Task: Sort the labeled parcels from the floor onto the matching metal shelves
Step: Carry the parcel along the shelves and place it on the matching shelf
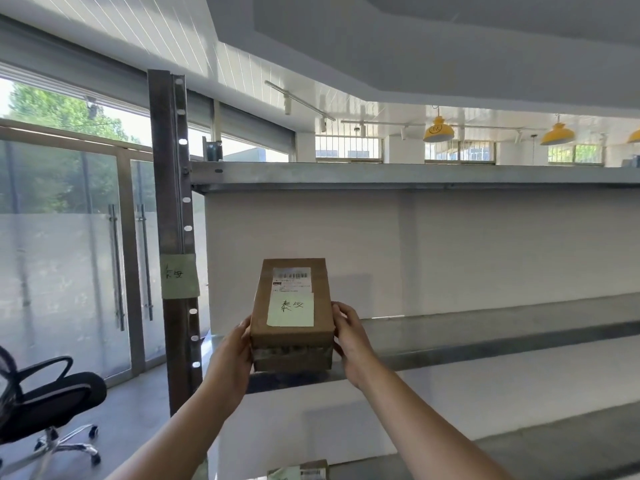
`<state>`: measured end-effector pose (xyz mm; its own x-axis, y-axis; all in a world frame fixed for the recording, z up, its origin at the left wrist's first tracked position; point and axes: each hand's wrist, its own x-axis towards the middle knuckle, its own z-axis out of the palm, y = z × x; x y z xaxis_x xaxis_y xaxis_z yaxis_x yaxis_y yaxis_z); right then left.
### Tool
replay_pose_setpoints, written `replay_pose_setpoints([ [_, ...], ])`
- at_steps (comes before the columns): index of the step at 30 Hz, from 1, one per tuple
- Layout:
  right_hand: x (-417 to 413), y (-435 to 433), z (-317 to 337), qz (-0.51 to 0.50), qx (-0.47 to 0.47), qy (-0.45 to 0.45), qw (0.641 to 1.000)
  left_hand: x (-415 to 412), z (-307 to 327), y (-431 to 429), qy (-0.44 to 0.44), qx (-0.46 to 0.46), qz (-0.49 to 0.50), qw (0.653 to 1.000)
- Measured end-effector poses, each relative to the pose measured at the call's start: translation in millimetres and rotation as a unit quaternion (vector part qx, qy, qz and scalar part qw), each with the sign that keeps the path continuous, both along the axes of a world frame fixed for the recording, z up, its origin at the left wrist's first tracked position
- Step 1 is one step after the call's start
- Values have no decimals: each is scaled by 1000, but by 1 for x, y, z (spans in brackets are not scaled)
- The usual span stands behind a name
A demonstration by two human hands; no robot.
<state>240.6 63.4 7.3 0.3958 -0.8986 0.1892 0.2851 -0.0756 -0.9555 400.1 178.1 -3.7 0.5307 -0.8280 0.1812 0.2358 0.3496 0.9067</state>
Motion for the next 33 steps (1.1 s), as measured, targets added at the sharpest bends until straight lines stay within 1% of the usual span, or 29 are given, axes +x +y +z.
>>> replay_pose_setpoints([
  [3, 10, -16, -6, 18, 4, 19, 1000, 6, 0, -10, -4, 12, 21, 1000],
  [9, 22, -37, -13, 49, 9, 36, 998, 16, -14, -23, -41, 32, 26, 998],
  [16, 35, -56, -31, 67, 31, 69, 995, 13, -23, -30, -34, 59, 27, 997],
  [21, 37, -65, -33, 87, 44, 65, 993, 16, -31, -42, -14, 77, 70, 994],
  [25, 33, -67, -39, 83, 39, 64, 994, 17, -40, -49, -41, 86, 111, 989],
  [28, 32, -66, -45, 75, 19, 89, 993, 12, -42, -52, -42, 88, 135, 986],
  [33, 10, -45, -35, 59, 7, 136, 989, 12, -52, -47, -22, 83, 170, 982],
])
